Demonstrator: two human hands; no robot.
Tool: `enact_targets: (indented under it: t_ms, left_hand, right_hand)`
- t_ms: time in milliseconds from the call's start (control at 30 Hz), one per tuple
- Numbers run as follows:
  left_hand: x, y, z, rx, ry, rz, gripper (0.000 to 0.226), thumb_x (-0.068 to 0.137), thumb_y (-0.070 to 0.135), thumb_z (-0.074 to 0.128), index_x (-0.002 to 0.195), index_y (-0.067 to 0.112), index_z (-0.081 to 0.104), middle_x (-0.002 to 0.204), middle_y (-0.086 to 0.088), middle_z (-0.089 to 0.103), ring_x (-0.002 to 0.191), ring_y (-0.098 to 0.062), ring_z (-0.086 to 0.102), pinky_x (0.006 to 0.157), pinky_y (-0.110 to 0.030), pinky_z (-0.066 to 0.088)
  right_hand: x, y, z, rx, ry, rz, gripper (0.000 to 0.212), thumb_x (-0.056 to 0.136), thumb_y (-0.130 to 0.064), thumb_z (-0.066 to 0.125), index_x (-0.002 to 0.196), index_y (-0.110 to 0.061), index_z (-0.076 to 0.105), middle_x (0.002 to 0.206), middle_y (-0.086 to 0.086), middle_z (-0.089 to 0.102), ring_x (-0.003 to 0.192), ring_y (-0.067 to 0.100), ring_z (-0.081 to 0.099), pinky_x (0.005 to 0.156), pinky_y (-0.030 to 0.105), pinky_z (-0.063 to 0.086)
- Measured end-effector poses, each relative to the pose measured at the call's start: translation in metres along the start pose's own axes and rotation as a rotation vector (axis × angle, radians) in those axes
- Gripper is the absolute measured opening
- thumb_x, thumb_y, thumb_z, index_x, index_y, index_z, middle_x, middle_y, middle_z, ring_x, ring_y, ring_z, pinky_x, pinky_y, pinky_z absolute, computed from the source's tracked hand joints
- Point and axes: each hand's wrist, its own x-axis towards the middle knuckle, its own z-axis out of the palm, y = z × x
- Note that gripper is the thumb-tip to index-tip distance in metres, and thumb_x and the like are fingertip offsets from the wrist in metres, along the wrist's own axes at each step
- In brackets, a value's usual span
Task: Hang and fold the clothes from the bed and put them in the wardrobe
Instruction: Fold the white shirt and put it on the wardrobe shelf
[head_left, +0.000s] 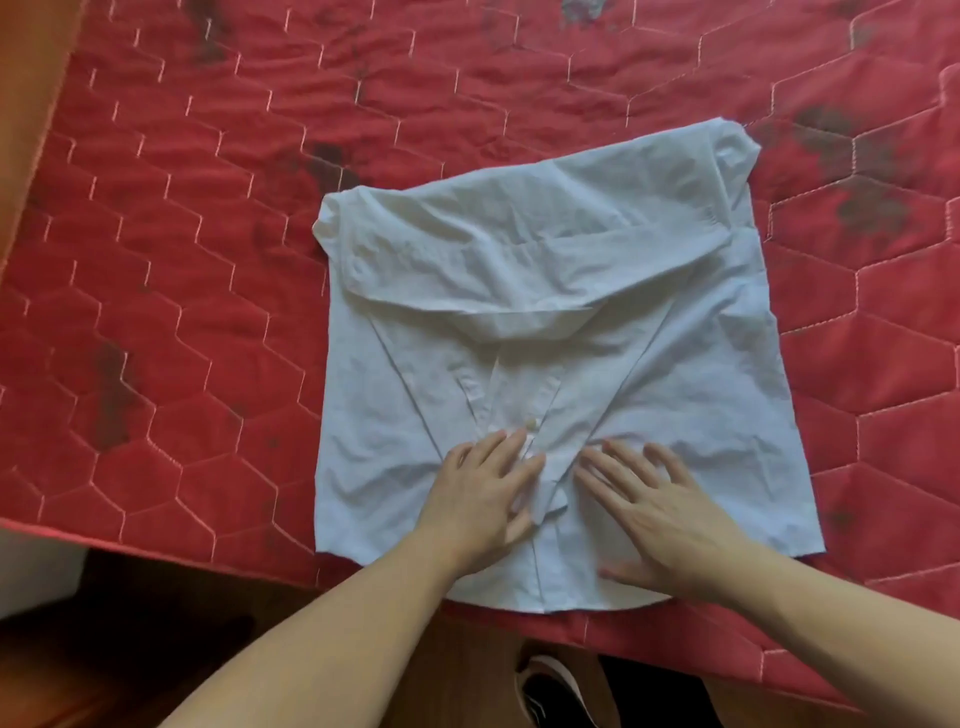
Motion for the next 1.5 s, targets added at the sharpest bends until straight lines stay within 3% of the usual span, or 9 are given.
enact_targets:
  t_ms: [167,300,533,633,767,900,1233,1400,1500]
  left_hand:
    - [-0.036,0.020,0.022,0.005,-0.076,-0.080,0.075,0.090,0.055,0.040,0.155,0.027,0.015,0.164,-0.001,0.004,0.151,-0.022,0.004,0.120,-0.047,0.013]
    - [-0.060,0.032,0.036,-0.007,0.041,-0.098,0.078,0.070,0.050,0.069,0.140,0.031,0.040,0.152,-0.003,0.031,0.136,-0.027,0.033,0.106,-0.053,0.040]
    - [-0.082,0.027,0.049,0.000,-0.102,-0.145,0.090,0.084,0.021,0.059,0.152,0.039,0.003,0.161,0.007,-0.020,0.150,-0.021,-0.006,0.118,-0.044,0.017]
    - [-0.082,0.033,0.045,-0.048,-0.060,-0.196,0.082,0.085,0.028,0.059,0.152,0.036,0.012,0.163,0.006,-0.009,0.150,-0.021,0.002,0.115,-0.043,0.022]
    - [-0.073,0.035,0.037,-0.115,0.046,-0.235,0.061,0.083,0.022,0.062,0.140,0.029,0.040,0.156,0.007,0.028,0.138,-0.022,0.034,0.100,-0.041,0.036]
    - [-0.072,0.021,0.021,-0.158,0.129,-0.378,0.035,0.087,0.004,0.048,0.107,0.028,0.066,0.106,0.003,0.065,0.096,-0.026,0.062,0.070,-0.032,0.035]
    - [-0.087,-0.029,0.022,-0.041,-0.050,-0.321,0.026,0.086,0.008,0.052,0.105,0.020,0.064,0.105,-0.002,0.064,0.096,-0.025,0.059,0.080,-0.033,0.040]
    - [-0.086,-0.028,0.025,-0.252,0.148,-0.327,0.019,0.088,0.018,0.052,0.102,0.020,0.064,0.098,0.000,0.064,0.092,-0.024,0.058,0.071,-0.029,0.035]
    - [-0.075,-0.036,0.001,-0.385,0.202,-0.459,0.009,0.089,0.020,0.050,0.089,0.017,0.058,0.088,-0.003,0.063,0.084,-0.027,0.057,0.066,-0.032,0.038]
  right_hand:
    - [-0.025,-0.022,0.016,-0.037,0.012,-0.018,0.101,0.066,-0.074,0.046,0.139,-0.004,0.050,0.148,0.012,0.046,0.134,0.030,0.047,0.104,0.048,0.026]
    - [-0.036,-0.038,0.022,-0.095,0.085,-0.031,0.079,0.067,-0.055,0.062,0.128,-0.005,0.061,0.134,0.013,0.058,0.121,0.032,0.058,0.092,0.047,0.047]
    - [-0.019,-0.045,0.019,-0.149,0.278,-0.029,0.026,0.058,-0.001,0.063,0.082,-0.011,0.066,0.083,0.004,0.061,0.070,0.027,0.060,0.047,0.033,0.043]
    - [-0.012,-0.051,0.008,-0.032,0.214,0.074,0.014,0.067,-0.004,0.071,0.071,-0.015,0.062,0.076,-0.002,0.061,0.069,0.024,0.061,0.041,0.028,0.034]
    - [-0.004,-0.057,-0.011,0.176,0.194,0.354,0.015,0.090,-0.021,0.045,0.086,-0.019,0.060,0.089,0.002,0.065,0.089,0.031,0.060,0.060,0.034,0.036]
    - [-0.003,-0.047,-0.030,0.301,0.167,0.371,0.017,0.095,-0.023,0.041,0.079,-0.018,0.048,0.079,0.003,0.057,0.081,0.033,0.054,0.060,0.035,0.035]
    - [-0.036,-0.019,-0.016,-0.099,-0.079,0.295,0.026,0.081,-0.021,0.051,0.106,-0.026,0.045,0.101,-0.006,0.048,0.100,0.018,0.055,0.065,0.027,0.030]
    - [-0.036,-0.013,-0.008,0.120,0.133,0.336,0.008,0.077,-0.013,0.056,0.074,-0.020,0.055,0.080,0.001,0.058,0.083,0.031,0.059,0.061,0.033,0.034]
    - [-0.024,-0.005,-0.024,0.263,0.251,0.530,0.026,0.083,-0.013,0.051,0.058,-0.017,0.044,0.075,0.011,0.063,0.071,0.034,0.051,0.058,0.034,0.034]
